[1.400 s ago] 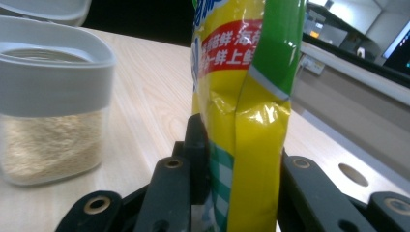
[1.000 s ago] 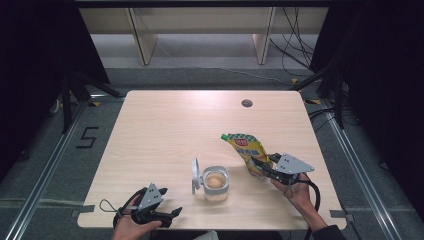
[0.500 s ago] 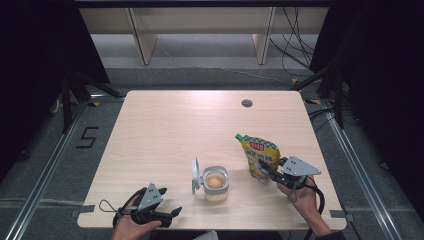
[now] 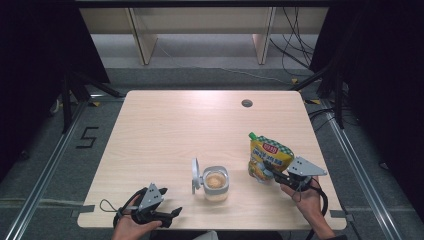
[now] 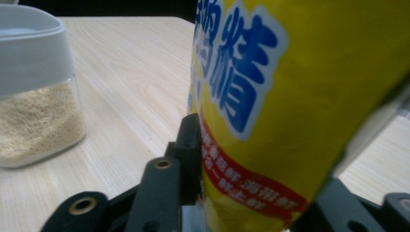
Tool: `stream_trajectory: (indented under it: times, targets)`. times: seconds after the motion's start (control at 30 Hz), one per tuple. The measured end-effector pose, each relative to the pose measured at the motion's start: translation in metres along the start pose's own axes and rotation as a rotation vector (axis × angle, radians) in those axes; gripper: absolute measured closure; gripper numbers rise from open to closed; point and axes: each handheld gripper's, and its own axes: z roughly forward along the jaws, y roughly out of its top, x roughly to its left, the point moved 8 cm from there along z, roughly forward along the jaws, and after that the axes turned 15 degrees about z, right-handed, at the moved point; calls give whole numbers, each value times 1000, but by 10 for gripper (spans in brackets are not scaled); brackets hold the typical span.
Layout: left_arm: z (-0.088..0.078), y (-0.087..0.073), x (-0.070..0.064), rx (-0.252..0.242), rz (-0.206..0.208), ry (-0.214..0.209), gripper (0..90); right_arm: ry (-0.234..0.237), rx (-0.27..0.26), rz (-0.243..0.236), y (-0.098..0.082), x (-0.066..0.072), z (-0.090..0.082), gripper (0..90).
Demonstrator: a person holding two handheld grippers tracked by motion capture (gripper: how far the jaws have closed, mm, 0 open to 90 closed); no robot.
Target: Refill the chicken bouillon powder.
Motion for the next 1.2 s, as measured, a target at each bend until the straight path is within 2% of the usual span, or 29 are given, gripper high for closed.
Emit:
stream_trajectory:
  times: [0.07,0.13,0.23,0.27,0.3,0.37,0.43,0.47,0.5,0.53,0.6,0.63,0.73,0.77,0.8,0.87,0.97,1.07,1.1,1.13,1.17,1.2]
  targets:
    - [1,0,0,-8,-3,2,193,-7,8,-9,0,0,-1,661]
    - [1,0,0,-4,-1,0,193,-3,16,2,-2,0,-2,642]
    - [0,0,0,-2,-4,1,193,-15,14,15,-1,-2,-5,565]
    - [0,0,0,0,-5,0,193,-12,21,30,-1,-2,-6,533]
    - [1,0,-2,-8,-29,0,193,-24,31,66,-2,0,-8,520]
    - [0,-2,-1,11,-14,-3,193,-43,46,30,-3,-3,-13,499]
    - [1,0,-1,-1,-28,4,193,-29,50,74,-4,0,-16,463]
    - [2,0,-2,-13,-29,3,193,-48,64,61,-6,-1,-18,439]
    - [1,0,-1,-5,-9,1,193,-57,78,71,-7,-1,-20,425]
    - [1,0,0,-7,-4,2,193,-48,96,110,-9,3,-21,421]
    - [-1,-1,1,9,5,-1,193,-75,91,88,-8,0,-25,405]
    - [-1,-1,1,11,5,-2,193,-90,90,112,-9,1,-27,394]
    - [-1,-1,0,9,1,-3,193,-107,151,154,-15,5,-35,374]
    - [-1,-1,1,12,7,-5,193,-111,164,181,-17,7,-37,365]
    - [-1,-1,0,14,1,-7,193,-105,164,159,-18,6,-38,358]
    - [-1,-1,1,7,3,0,193,-126,193,176,-21,9,-43,353]
    - [0,0,-1,-6,-41,6,193,-125,192,137,-21,12,-47,332]
    - [0,0,-1,-2,-41,8,193,-134,219,146,-26,18,-50,321]
    - [-1,-3,1,22,-16,8,193,-131,235,132,-27,19,-52,320]
    - [0,-1,0,7,-31,5,193,-139,239,129,-28,21,-53,320]
    - [-1,-2,1,22,-16,9,193,-130,228,89,-26,21,-53,319]
    - [-1,-1,0,10,-26,6,193,-133,239,101,-28,23,-55,316]
